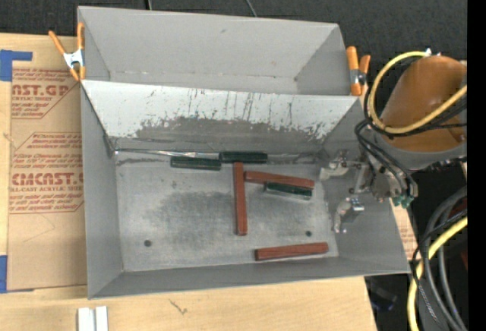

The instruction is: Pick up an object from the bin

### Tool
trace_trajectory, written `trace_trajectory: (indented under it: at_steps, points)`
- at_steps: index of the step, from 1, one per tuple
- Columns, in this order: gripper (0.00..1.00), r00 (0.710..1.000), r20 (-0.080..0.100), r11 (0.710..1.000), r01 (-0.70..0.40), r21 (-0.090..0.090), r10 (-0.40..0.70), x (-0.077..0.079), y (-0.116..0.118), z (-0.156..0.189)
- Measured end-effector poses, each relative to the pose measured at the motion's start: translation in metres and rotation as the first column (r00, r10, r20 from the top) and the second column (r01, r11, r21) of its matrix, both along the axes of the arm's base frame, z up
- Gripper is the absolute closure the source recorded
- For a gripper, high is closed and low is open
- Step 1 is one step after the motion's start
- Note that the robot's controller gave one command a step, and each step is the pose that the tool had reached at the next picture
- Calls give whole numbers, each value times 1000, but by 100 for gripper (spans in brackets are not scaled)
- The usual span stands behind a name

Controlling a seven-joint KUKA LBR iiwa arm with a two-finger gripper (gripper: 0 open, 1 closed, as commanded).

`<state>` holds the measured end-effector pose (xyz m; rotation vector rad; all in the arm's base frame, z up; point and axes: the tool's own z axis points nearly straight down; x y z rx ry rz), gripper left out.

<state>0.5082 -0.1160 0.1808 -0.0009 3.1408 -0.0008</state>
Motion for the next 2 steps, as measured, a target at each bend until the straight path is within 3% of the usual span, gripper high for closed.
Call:
trace_trajectory:
  at_steps: [1, 2]
  points:
    - [0, 991, 4, 991, -137, -1, 137, 30, 7, -47]
    - [0, 996, -1, 996, -90, 2, 90, 58, 18, -35]
